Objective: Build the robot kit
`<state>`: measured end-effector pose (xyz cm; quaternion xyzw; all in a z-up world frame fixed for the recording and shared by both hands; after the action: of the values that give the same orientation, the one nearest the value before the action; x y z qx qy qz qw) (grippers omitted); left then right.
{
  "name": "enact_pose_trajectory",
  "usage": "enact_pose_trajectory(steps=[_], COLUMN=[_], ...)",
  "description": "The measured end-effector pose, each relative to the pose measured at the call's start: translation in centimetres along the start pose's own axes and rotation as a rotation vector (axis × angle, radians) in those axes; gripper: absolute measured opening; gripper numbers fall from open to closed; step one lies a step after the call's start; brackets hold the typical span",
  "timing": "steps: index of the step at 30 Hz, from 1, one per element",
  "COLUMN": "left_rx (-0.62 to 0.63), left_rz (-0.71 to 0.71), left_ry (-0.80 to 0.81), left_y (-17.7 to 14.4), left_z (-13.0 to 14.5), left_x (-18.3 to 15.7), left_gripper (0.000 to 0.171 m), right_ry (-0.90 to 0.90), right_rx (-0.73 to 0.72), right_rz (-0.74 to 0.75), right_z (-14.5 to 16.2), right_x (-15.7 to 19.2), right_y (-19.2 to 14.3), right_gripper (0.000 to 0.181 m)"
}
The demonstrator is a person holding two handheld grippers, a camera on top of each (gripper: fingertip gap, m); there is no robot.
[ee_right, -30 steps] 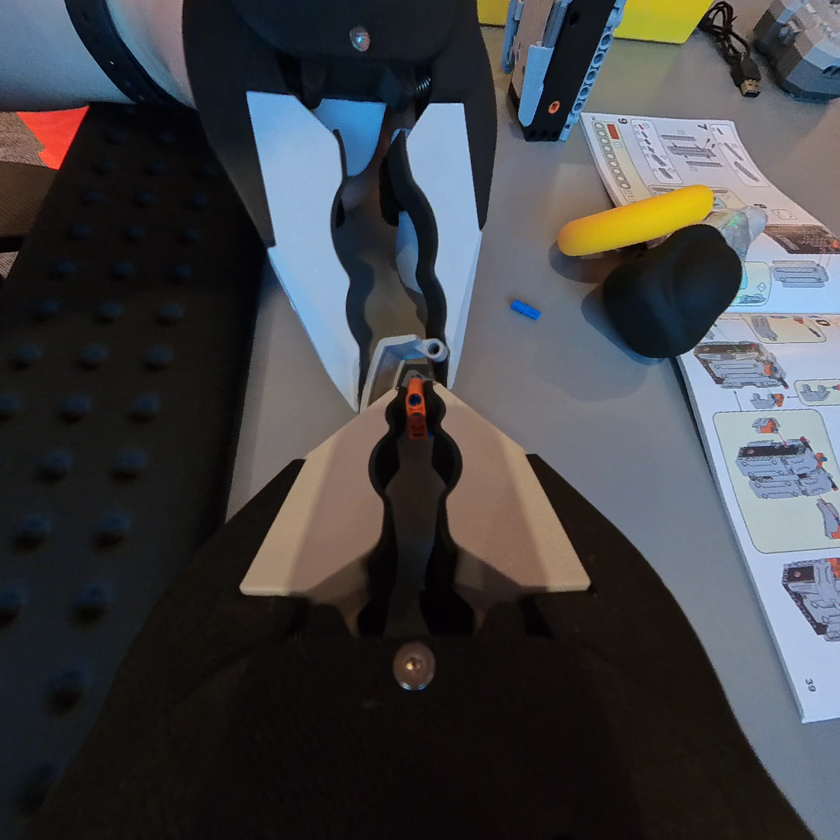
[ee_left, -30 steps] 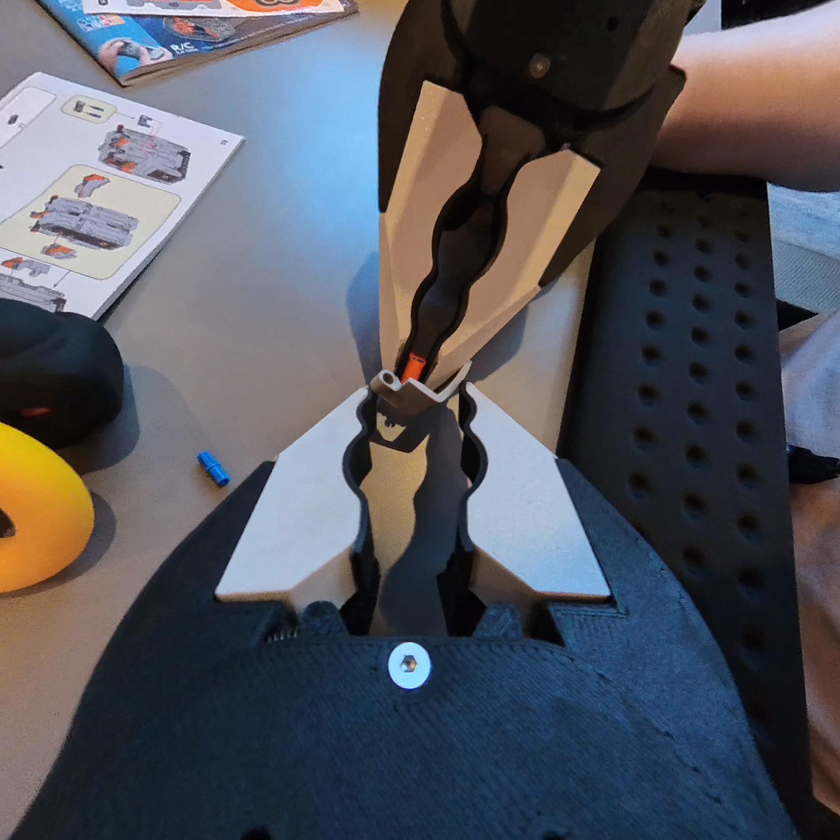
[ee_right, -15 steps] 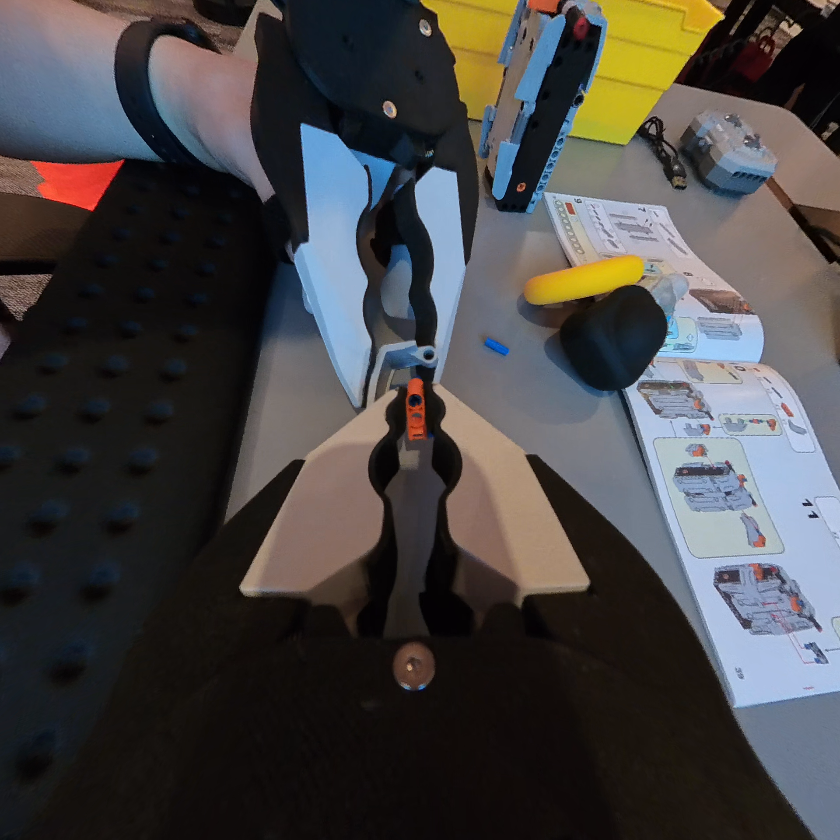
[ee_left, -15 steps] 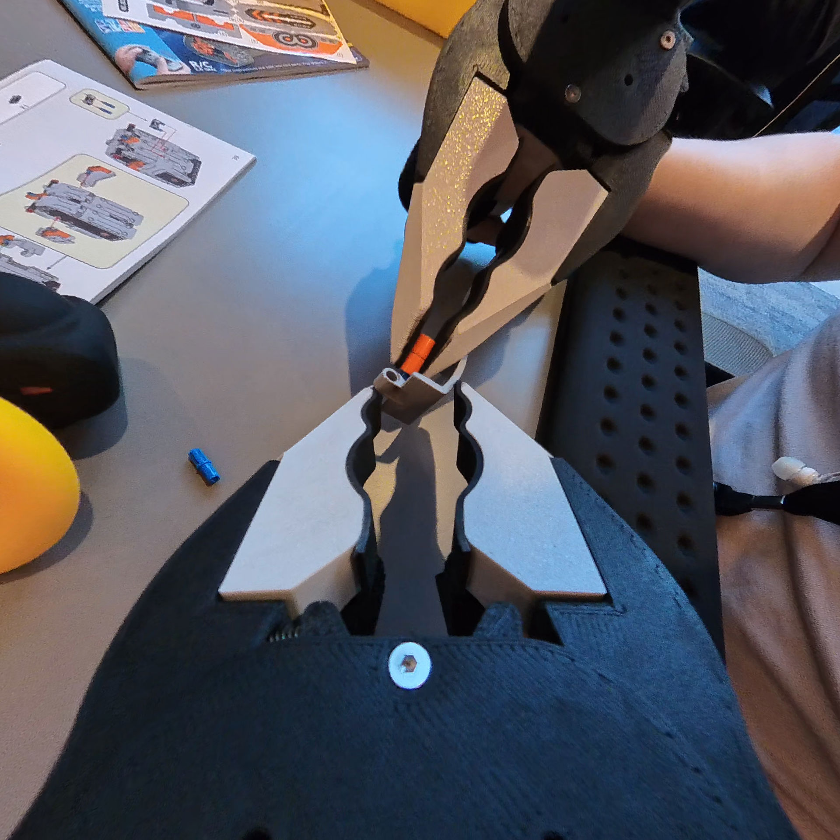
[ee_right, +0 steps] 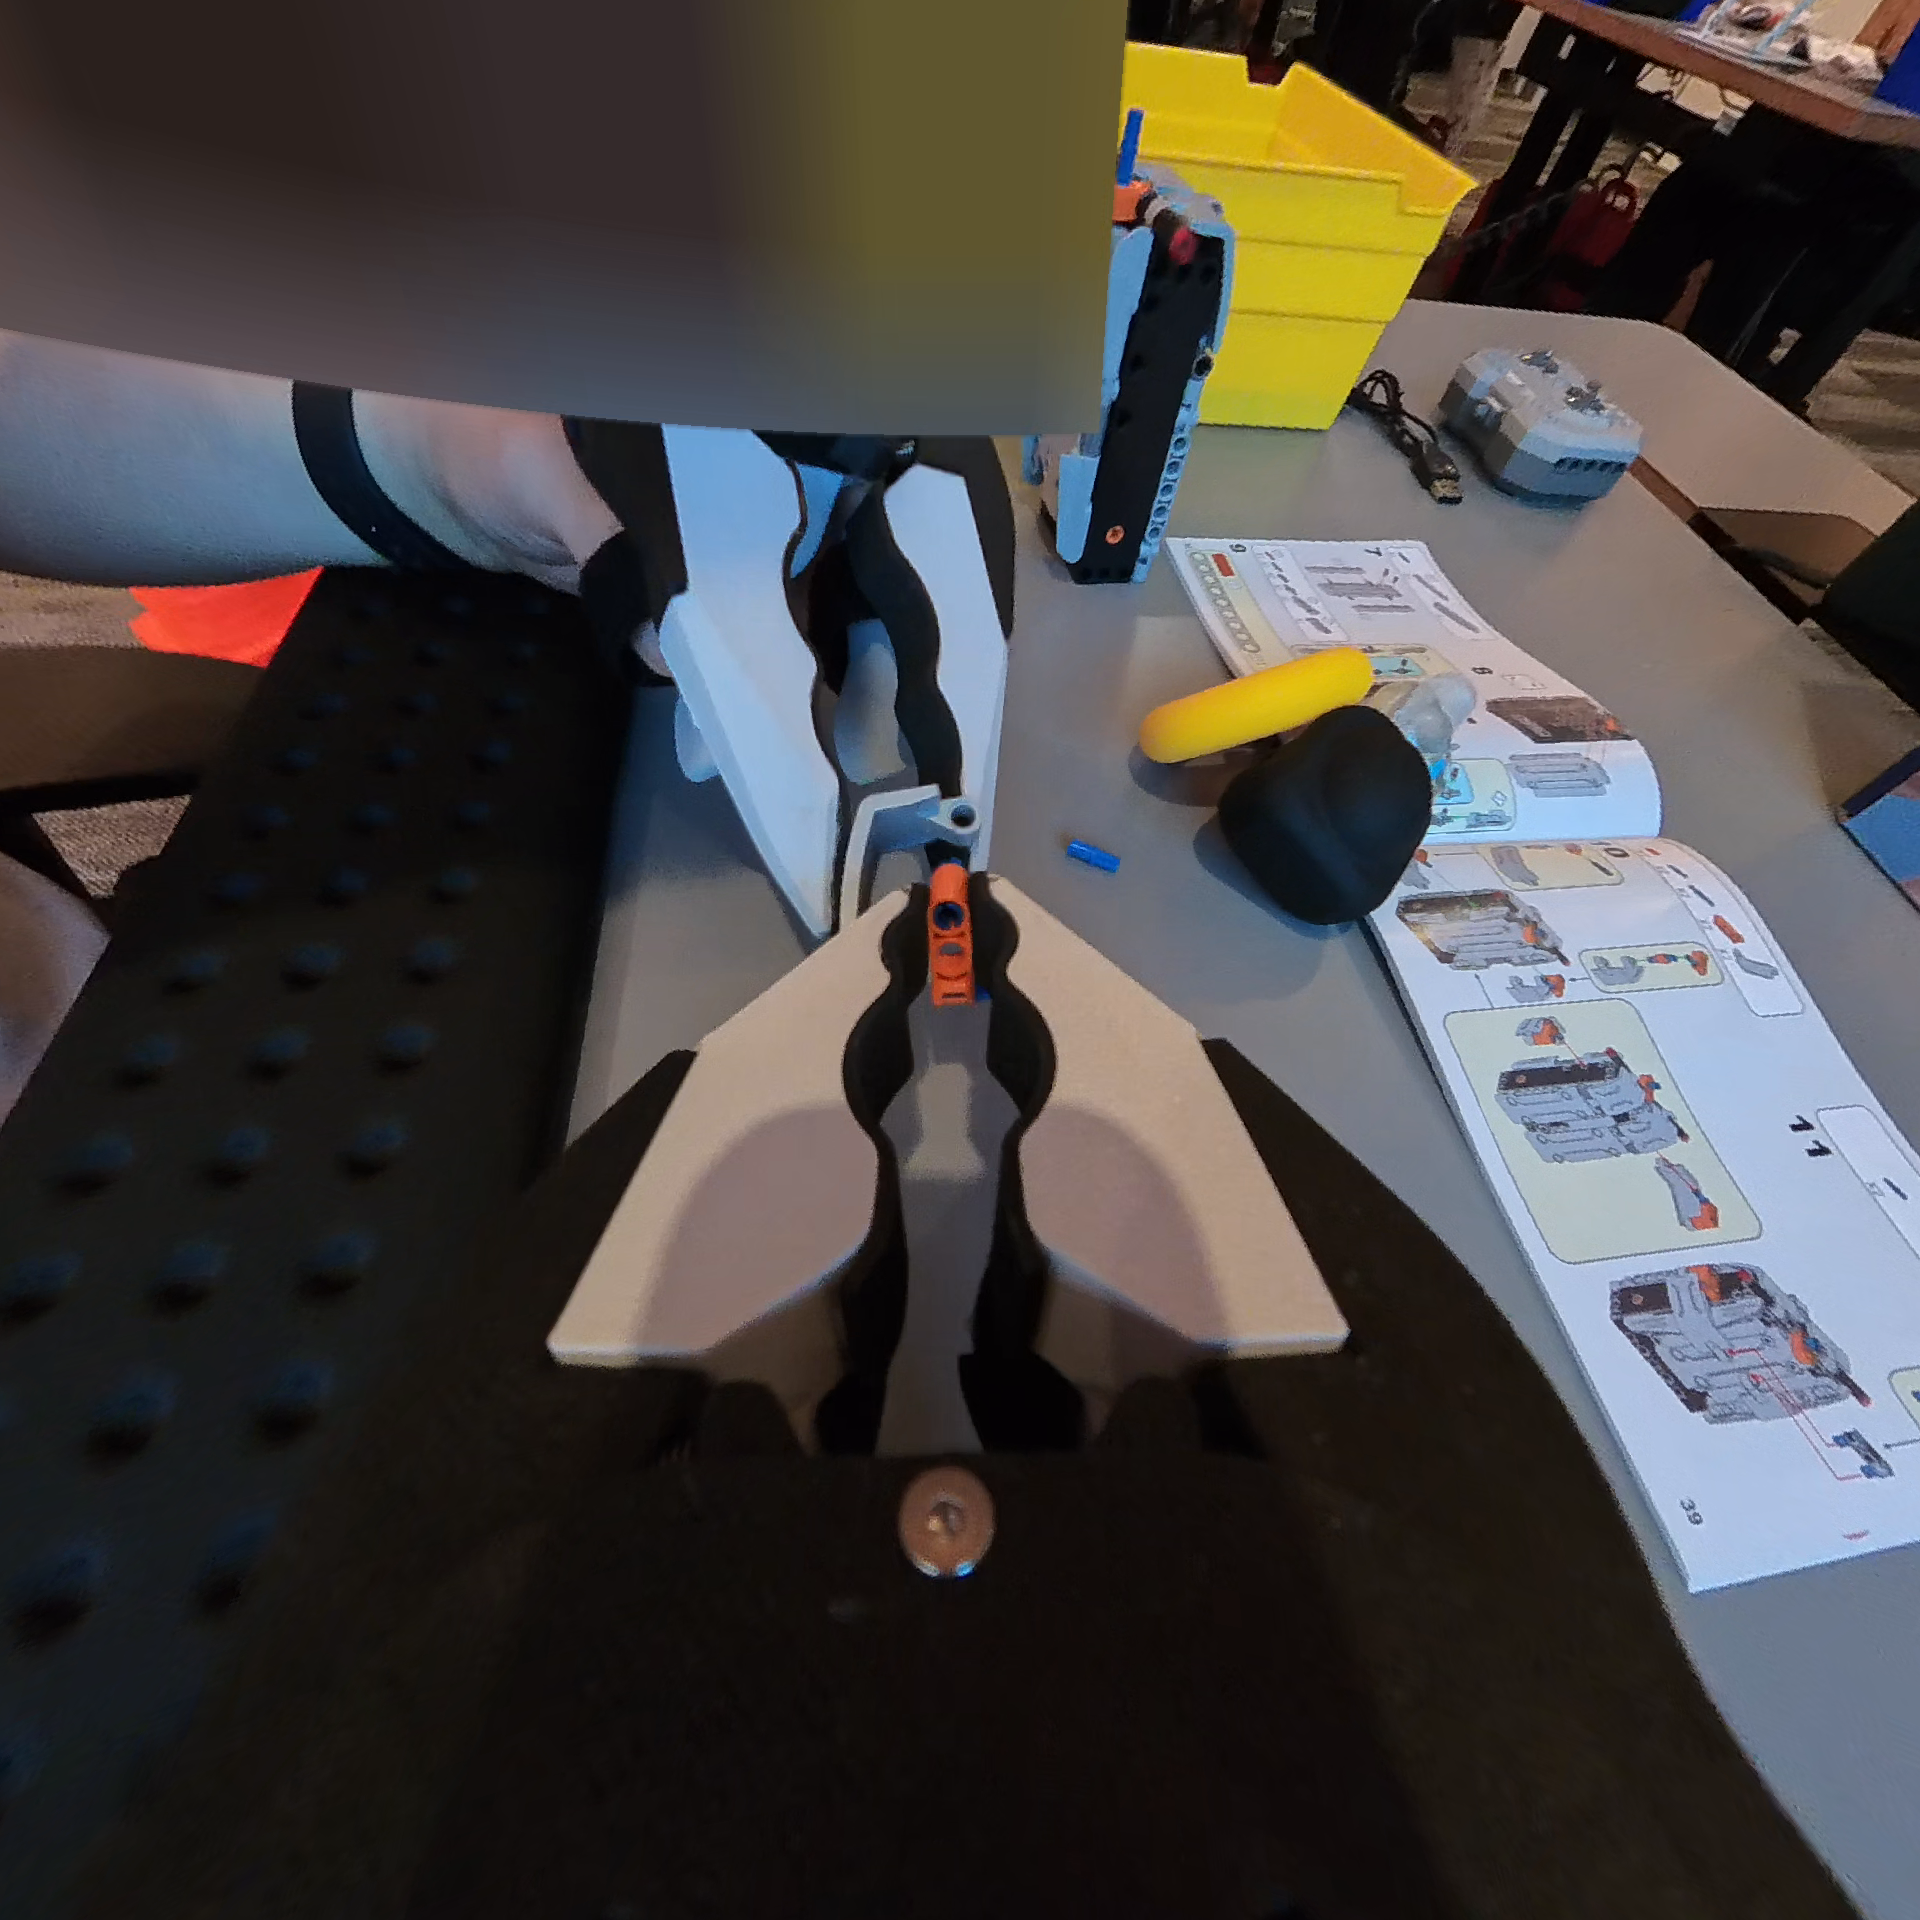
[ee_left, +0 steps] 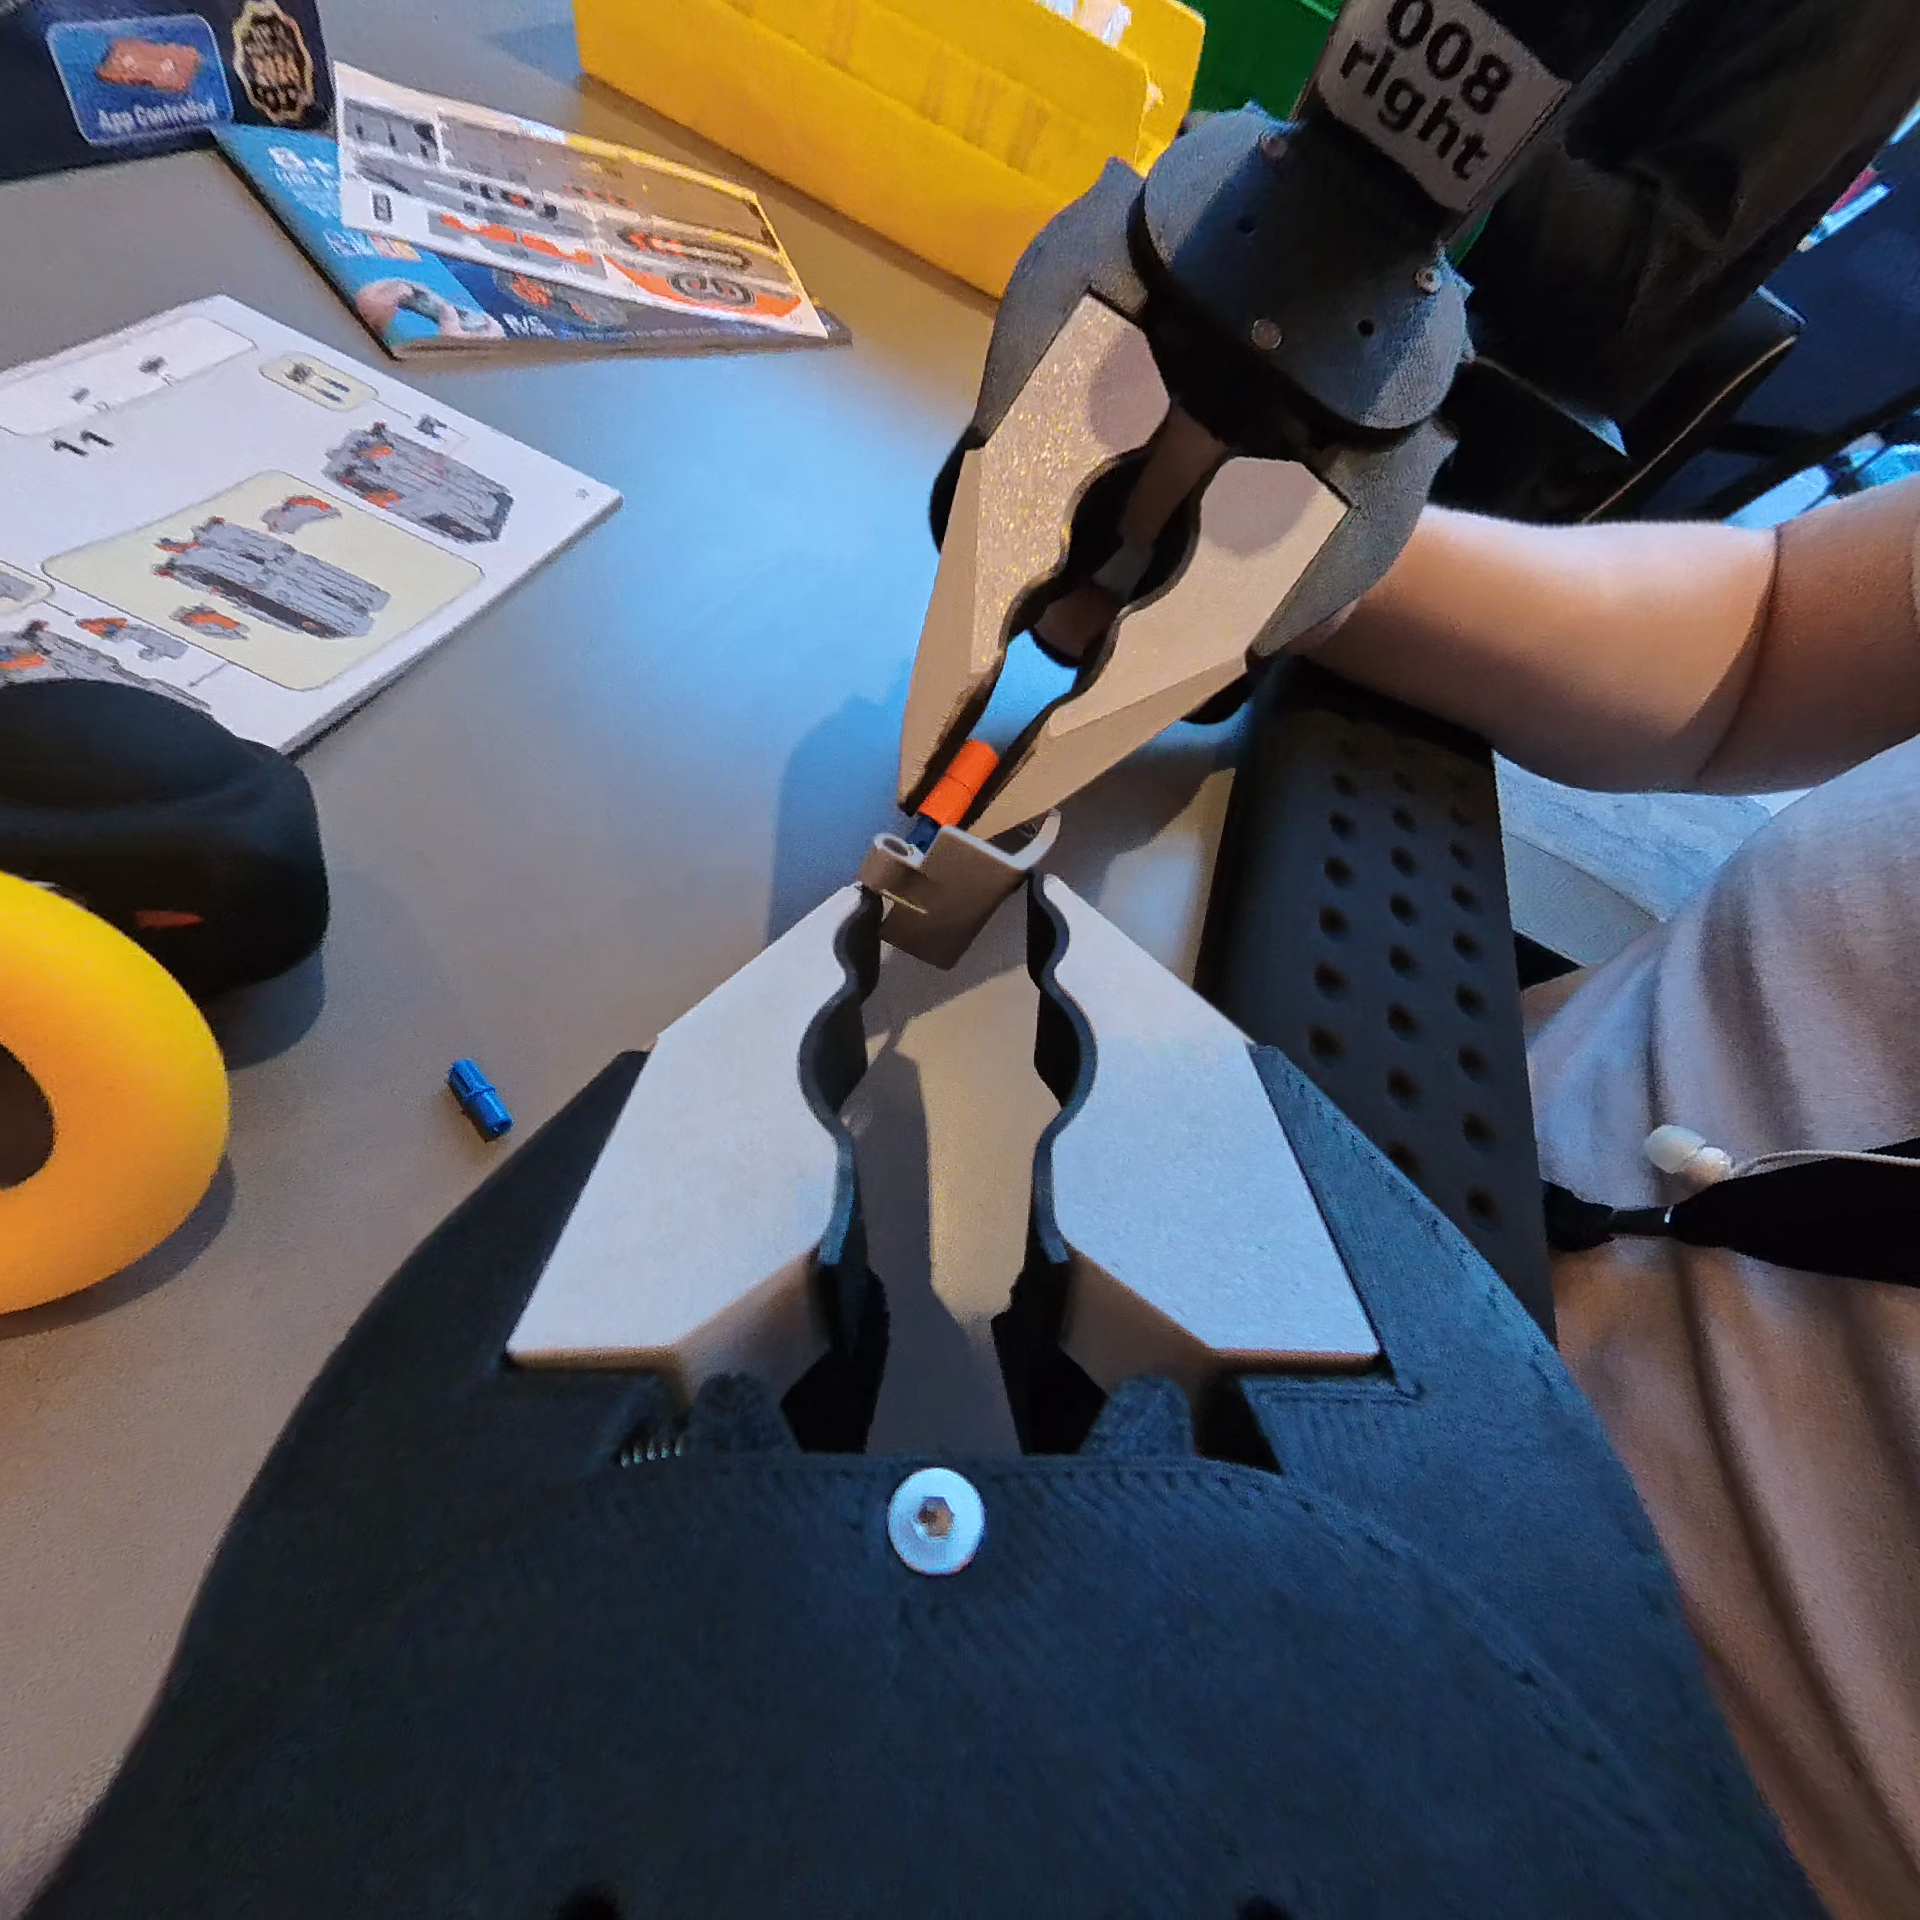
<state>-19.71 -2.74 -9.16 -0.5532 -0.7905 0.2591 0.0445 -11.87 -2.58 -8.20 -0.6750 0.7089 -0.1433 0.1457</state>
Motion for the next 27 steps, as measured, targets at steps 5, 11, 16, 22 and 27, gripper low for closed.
enact_pose_trajectory(steps=[5, 11, 16, 22, 27], left_rx=[-0.04, -0.067, -0.072, -0.091, -0.116], left_rz=[-0.007, -0.035, 0.001, 0.034, 0.088], left_ry=[0.03, 0.07, 0.067, 0.087, 0.083], left_y=[-0.2, -0.3, -0.2, -0.4, -0.8], left_z=[-0.5, -0.9, -0.9, -0.9, -1.1], left_x=[-0.4, -0.7, -1.0, -1.5, -1.8], left_gripper=[0.025, 0.021, 0.018, 0.016, 0.015], right_ry=[0.003, -0.03, -0.05, -0.1, -0.122], right_rx=[-0.045, -0.052, -0.027, 0.049, 0.176], right_rz=[0.002, 0.019, -0.004, -0.066, -0.177], right_z=[-0.7, -1.3, -1.8, -2.4, -4.1], right_x=[0.0, 0.3, 0.4, 0.8, 0.3], right_y=[-0.3, -0.9, -1.1, -1.4, -2.0], right_gripper=[0.006, 0.006, 0.006, 0.006, 0.006])
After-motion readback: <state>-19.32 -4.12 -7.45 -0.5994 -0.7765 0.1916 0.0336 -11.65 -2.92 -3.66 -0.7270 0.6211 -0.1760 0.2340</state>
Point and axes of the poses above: each gripper's, where its closed fingertips meet, y out along the fingers, z out of its underside, x = y × z across the jaws, the point moved 5 cm from there along -y, back along the fingers, and after that the axes turned 13 degrees about -z, right-handed, at the moved point
